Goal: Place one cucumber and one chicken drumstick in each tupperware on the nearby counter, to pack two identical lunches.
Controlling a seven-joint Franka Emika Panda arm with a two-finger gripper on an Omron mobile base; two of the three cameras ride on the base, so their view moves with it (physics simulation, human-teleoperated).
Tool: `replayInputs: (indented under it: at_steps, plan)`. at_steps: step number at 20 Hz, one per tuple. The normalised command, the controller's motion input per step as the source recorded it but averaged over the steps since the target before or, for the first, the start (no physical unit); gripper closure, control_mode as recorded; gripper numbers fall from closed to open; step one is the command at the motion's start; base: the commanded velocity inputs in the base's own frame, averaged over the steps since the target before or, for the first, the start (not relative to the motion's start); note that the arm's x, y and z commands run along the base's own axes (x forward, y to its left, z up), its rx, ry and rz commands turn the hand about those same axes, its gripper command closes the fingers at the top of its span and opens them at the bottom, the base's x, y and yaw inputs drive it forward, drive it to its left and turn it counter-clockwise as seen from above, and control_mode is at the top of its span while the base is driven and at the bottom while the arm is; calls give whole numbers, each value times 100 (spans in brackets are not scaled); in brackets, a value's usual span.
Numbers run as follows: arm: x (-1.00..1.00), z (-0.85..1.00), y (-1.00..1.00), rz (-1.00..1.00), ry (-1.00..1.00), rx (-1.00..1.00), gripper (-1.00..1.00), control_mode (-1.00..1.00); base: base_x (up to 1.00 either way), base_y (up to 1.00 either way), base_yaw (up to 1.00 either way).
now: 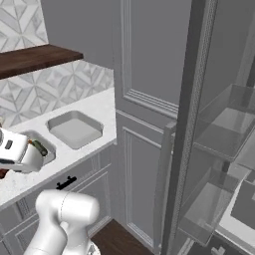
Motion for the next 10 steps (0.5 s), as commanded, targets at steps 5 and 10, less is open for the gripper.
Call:
replayInputs:
  at_steps: [5,10]
  plan:
    - [0,0,0,0,0,0,100,100,40,0,11]
    - [0,0,0,0,0,0,100,100,15,7,0]
